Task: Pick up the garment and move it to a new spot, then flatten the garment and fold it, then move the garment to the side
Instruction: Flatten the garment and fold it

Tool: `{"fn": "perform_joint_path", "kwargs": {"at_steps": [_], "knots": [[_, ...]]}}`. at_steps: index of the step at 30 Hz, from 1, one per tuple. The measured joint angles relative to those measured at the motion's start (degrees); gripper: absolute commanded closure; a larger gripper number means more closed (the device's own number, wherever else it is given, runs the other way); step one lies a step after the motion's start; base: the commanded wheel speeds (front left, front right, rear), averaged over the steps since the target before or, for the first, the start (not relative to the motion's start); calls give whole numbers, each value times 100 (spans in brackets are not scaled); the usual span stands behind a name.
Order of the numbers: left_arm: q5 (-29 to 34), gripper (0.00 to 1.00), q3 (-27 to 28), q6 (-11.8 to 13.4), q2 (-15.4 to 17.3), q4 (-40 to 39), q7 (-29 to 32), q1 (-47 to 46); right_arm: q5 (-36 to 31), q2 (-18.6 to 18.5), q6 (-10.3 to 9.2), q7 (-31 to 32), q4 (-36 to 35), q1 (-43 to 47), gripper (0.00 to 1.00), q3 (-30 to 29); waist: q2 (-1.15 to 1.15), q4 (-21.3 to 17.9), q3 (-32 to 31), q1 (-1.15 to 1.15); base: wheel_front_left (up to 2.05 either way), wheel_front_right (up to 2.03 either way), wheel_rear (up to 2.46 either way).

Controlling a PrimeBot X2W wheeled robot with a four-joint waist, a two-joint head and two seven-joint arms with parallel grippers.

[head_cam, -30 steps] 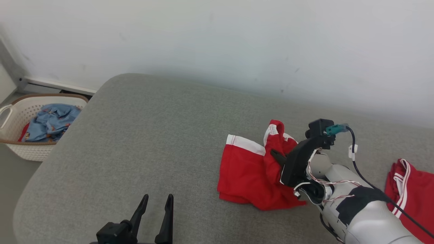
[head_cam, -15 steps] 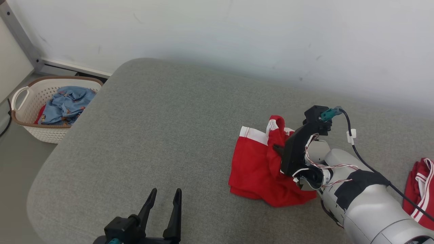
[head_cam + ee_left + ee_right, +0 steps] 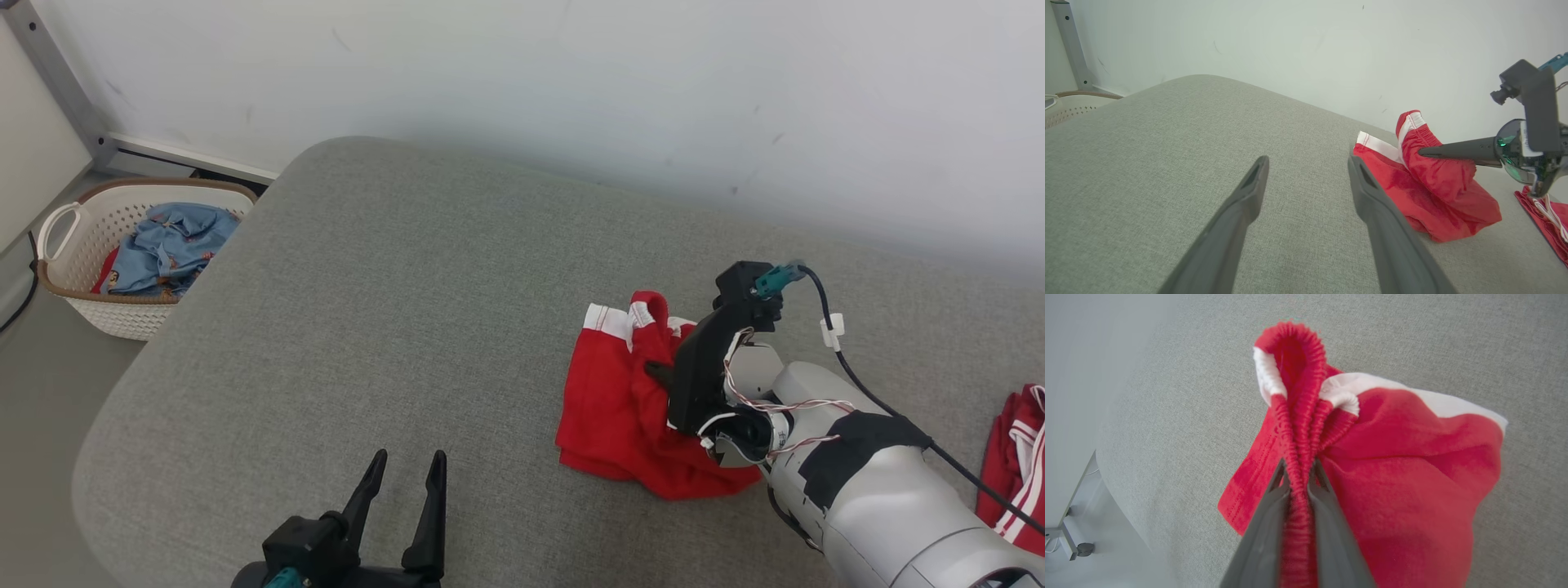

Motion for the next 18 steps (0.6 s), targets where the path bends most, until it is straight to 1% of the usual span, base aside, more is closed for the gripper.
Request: {"fn": "perform_joint_path", "kwargs": {"at_steps": [1, 2, 3, 5, 11, 15, 18], "knots": [[0, 0, -8, 0, 0, 8, 0, -7, 12, 1, 4, 0, -15, 0, 100, 35, 0, 5, 0, 0, 0, 0, 0], [0, 0, -11, 0, -1, 14, -1, -14, 27, -1, 7, -1, -34, 0, 70, 70, 0, 10, 0, 0, 0, 0, 0], [0, 0, -11, 0, -2, 22, -1, -20, 37, -1, 24, -3, -55, 1, 0, 87, 0, 14, -1, 0, 0, 0, 0], [0, 0, -7, 0, -4, 54, -2, -40, 102, 4, 26, -18, -75, 0, 0, 97, 0, 19, -12, 0, 0, 0, 0], [0, 0, 13, -1, 1, 181, -45, -68, 136, 9, 179, -205, 27, -3, 0, 67, 0, -16, -116, 0, 0, 0, 0], [0, 0, 13, -9, 48, 216, -45, -59, 142, -4, 269, -447, 60, 4, 0, -15, 0, -85, -223, 0, 0, 0, 0], [0, 0, 22, -15, 145, 221, -45, -12, 103, -168, 310, -708, 41, 126, 0, -4, 0, -158, -302, 0, 0, 0, 0]]}}
